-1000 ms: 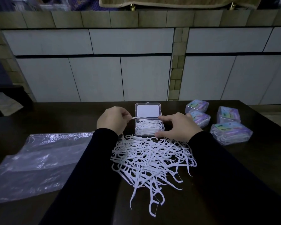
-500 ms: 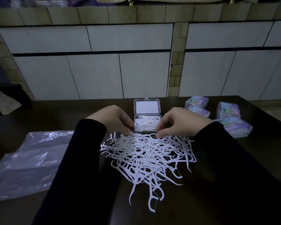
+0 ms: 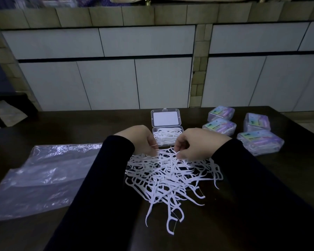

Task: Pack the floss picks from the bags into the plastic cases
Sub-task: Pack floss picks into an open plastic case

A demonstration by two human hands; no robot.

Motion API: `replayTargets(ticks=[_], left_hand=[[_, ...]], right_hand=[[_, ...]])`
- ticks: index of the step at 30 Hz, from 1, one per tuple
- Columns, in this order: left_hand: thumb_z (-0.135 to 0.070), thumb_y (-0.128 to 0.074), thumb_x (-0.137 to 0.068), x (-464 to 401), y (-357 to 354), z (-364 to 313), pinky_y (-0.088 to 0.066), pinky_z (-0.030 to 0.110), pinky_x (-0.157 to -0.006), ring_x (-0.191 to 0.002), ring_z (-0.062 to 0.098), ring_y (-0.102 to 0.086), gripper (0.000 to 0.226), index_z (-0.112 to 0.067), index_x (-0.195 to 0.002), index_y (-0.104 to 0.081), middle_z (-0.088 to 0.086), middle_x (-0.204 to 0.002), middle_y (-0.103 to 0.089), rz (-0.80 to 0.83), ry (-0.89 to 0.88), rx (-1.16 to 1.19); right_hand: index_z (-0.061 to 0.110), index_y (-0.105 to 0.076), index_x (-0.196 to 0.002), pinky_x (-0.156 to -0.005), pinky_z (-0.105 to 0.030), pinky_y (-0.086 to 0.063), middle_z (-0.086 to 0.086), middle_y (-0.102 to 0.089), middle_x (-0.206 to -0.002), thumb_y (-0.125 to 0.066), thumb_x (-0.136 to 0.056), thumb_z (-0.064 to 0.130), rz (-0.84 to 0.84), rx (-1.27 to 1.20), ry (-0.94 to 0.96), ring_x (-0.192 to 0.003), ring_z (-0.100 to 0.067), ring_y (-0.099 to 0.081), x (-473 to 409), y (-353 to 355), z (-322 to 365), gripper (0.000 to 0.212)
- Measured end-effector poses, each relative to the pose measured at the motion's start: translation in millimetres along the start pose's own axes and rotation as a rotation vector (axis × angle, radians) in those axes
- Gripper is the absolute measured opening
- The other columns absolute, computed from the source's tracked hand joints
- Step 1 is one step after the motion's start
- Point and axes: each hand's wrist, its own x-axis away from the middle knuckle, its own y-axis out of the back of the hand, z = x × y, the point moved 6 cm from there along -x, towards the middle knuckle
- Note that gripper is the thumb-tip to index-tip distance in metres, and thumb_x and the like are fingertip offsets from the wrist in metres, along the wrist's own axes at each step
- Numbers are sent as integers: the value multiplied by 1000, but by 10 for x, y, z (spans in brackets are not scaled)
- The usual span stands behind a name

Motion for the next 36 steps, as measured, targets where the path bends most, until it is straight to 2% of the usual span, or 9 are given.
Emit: replayTargets(ticks=[3,9,15,17,22,26,28,31,36], left_hand=[[-34,-73,-82,-2,5,4,-38,20,-65,-73,4,-54,21,-22,-100,-74,-10,-85,-64,-21,-3,-27],[-32,-75,-81,-13,108,59,-36,18,-58,-64,-2,-50,16,-22,-93,-74,-17,-72,-56,-138,-16,26],[-35,-77,-78,52,208,61,-44,22,-60,-56,6,-52,10,-27,-78,-71,1,-76,-67,-247,-68,166],[-35,-78,-78,56,228,58,-41,22,-58,-55,8,-49,11,-27,-77,-71,5,-76,-66,-277,-87,204],[-35,-77,-78,62,245,65,-42,25,-59,-58,13,-50,12,-24,-78,-71,6,-66,-60,-303,-110,361],[-31,-77,-79,52,266,90,-45,29,-62,-60,12,-53,14,-22,-74,-68,11,-73,-67,-333,-149,503],[-23,-75,-81,57,282,80,-44,26,-62,-60,11,-53,14,-20,-73,-65,5,-69,-61,-352,-187,600],[-18,-73,-83,66,301,55,-46,19,-60,-57,7,-55,8,-16,-78,-67,0,-68,-63,-403,-204,677],[-15,-73,-83,42,338,71,-45,13,-60,-57,2,-55,8,-9,-80,-70,-8,-66,-66,-559,-214,746]], right_hand=[[29,-66,-92,-76,-22,-46,15,-63,-85,-65,-89,32,-11,-28,7,-81,-2,-57,-21,3,-43,4],[28,-66,-87,-66,-20,-44,12,-66,-83,-67,-88,28,-49,-102,8,-76,-2,-58,-53,50,-130,2],[32,-64,-79,-91,-34,-46,14,-66,-82,-69,-86,32,-235,-173,47,-84,-6,-61,-88,156,-157,9],[33,-64,-75,-91,-36,-45,15,-66,-79,-70,-85,33,-336,-228,77,-82,-6,-61,-109,210,-198,12],[28,-65,-77,-58,-9,-40,12,-63,-70,-71,-86,20,-425,-475,160,-57,8,-54,-98,253,-270,14],[23,-65,-80,-66,-23,-49,6,-65,-71,-71,-86,17,-447,-594,190,-63,-5,-57,-129,249,-352,10],[23,-66,-80,-72,-36,-53,4,-65,-72,-72,-85,16,-481,-627,198,-67,-12,-58,-144,246,-391,10],[21,-67,-82,-72,-41,-53,1,-67,-74,-72,-85,17,-533,-650,208,-68,-16,-56,-138,257,-410,7],[24,-66,-82,-67,-22,-49,5,-69,-76,-72,-85,15,-711,-808,249,-66,-6,-58,-125,337,-421,12]])
